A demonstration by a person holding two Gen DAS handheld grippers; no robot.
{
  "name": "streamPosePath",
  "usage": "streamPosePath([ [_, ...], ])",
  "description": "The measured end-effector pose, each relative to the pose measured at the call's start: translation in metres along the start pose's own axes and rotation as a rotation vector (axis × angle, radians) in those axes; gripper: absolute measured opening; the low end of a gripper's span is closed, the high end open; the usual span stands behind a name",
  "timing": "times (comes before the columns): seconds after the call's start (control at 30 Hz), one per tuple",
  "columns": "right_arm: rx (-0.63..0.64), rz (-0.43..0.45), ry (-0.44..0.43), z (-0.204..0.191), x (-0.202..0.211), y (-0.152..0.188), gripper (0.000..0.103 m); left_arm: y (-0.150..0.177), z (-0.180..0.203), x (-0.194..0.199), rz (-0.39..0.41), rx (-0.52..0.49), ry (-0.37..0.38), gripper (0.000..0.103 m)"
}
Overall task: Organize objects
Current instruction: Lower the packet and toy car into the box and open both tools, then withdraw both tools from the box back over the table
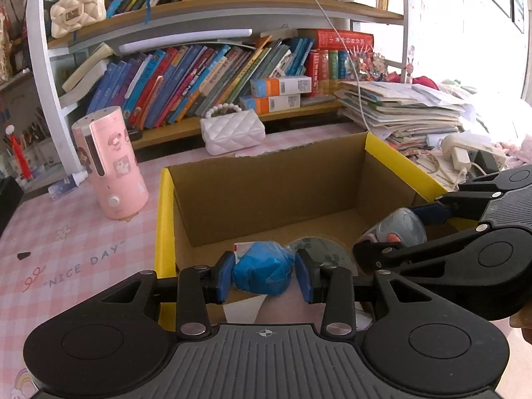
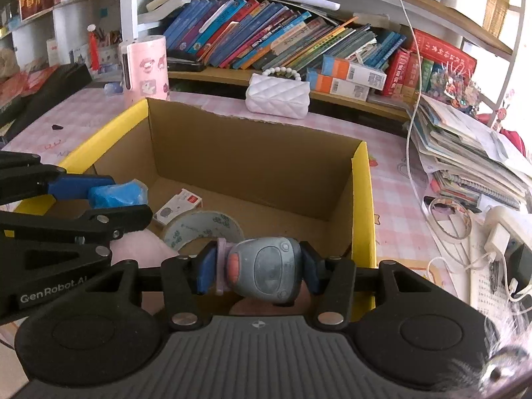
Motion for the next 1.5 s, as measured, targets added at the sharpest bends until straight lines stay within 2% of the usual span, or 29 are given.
streamPosePath([
  [0.2,0.010,-0.004,0.000,0.001,-0.002,-0.001,0.049,0.000,-0.001,0.000,0.006,0.009,-0.006,0.040],
  [0.5,-0.017,0.019,0.008,0.004,0.004,-0.003,0.049,-0.009,-0.002,0.014,0.046,0.023,-0.009,0.051],
  [0.6,-0.032,0.035,0.010,0.006,0.010,-0.006,0.050,-0.013,-0.002,0.022,0.067,0.028,-0.019,0.058],
  [0.73,-0.059,0.070,0.018,0.009,0.021,-0.012,0.053,-0.021,-0.006,0.039,0.120,0.049,-0.036,0.074],
  [1.03,-0.141,0.190,0.042,0.012,0.063,-0.025,0.057,-0.034,-0.020,0.088,0.236,0.088,-0.086,0.084],
  [1.27,-0.200,0.255,0.074,0.004,0.100,-0.021,0.059,-0.019,-0.040,0.130,0.280,0.112,-0.138,0.091],
  [1.5,-0.241,0.248,0.096,-0.023,0.125,0.003,0.062,0.020,-0.071,0.164,0.250,0.161,-0.183,0.092],
])
Point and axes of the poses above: each gripper's, at about its wrist camera, not at the fingertips, and x roughly against the way its jaws point, z to its right, y to its underside, the point moved 10 cm from there along -x, roughly the way its jaws point, and after that the axes turned 8 degrees about -x, right-handed, at the moved point
